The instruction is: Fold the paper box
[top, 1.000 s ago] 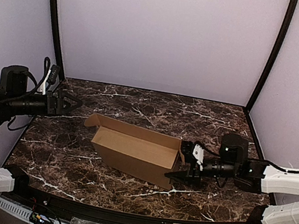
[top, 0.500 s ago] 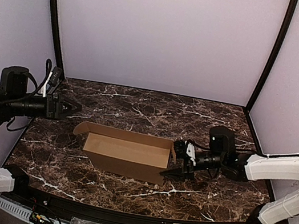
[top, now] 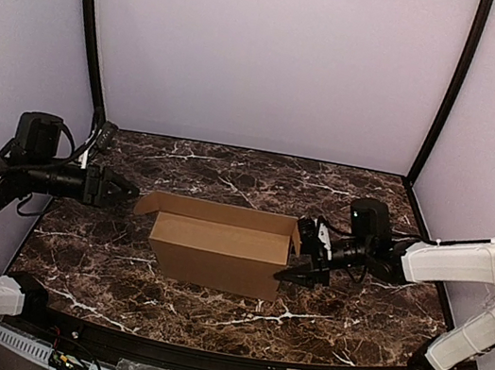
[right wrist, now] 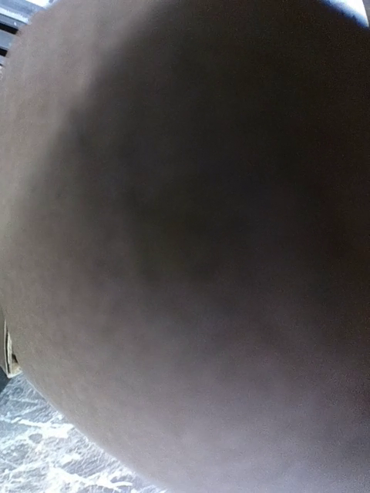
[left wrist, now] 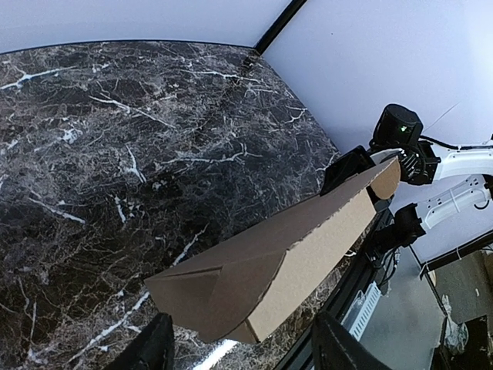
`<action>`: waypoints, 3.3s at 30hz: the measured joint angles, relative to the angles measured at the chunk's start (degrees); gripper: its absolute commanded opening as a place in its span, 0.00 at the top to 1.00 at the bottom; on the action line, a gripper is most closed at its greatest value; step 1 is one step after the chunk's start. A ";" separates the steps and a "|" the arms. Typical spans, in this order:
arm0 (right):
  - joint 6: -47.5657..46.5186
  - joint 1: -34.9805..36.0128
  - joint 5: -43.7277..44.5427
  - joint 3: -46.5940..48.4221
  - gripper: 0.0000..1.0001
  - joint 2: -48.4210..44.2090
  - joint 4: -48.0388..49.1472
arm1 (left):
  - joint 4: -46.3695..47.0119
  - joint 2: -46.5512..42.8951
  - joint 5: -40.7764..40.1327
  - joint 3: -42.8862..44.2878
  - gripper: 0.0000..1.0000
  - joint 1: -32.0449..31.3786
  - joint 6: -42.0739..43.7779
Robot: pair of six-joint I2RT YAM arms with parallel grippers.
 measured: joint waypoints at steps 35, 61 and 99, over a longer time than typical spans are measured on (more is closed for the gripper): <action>1.03 -0.02 -4.04 2.58 0.60 2.23 -3.67 | -4.17 5.14 -9.66 4.46 0.69 -11.58 11.89; 5.03 -0.22 -3.37 1.95 0.64 2.49 -1.38 | -0.92 5.90 -10.23 1.51 0.99 -11.85 10.29; 14.64 6.86 11.98 -6.88 0.72 -0.46 15.28 | 8.72 5.44 -26.64 -2.67 0.99 -20.11 -3.23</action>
